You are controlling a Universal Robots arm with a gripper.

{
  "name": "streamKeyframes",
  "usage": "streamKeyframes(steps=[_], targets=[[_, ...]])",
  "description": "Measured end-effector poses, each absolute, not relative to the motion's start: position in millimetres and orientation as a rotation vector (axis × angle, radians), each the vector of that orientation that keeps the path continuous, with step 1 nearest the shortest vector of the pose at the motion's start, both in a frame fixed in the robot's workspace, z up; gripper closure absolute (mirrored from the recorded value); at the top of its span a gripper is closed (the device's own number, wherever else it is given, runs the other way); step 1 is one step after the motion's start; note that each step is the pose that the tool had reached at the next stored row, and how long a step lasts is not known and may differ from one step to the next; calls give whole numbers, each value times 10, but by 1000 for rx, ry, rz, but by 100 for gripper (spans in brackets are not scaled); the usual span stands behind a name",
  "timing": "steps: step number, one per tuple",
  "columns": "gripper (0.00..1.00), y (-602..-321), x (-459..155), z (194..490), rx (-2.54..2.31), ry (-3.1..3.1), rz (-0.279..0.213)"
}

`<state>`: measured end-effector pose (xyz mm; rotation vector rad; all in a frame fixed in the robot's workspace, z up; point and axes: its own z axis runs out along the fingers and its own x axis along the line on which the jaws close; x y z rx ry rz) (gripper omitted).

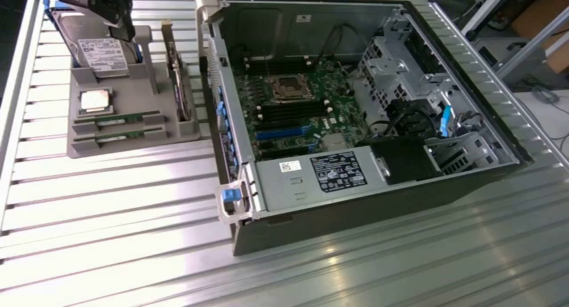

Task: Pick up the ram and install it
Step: 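Pick up the ram and move it above insertion slot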

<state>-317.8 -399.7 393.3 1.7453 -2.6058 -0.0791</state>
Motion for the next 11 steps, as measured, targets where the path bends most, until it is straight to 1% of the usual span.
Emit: streamKeyframes(steps=[11], targets=[[89, -3997, -3178, 3933, 1818, -2554, -79]])
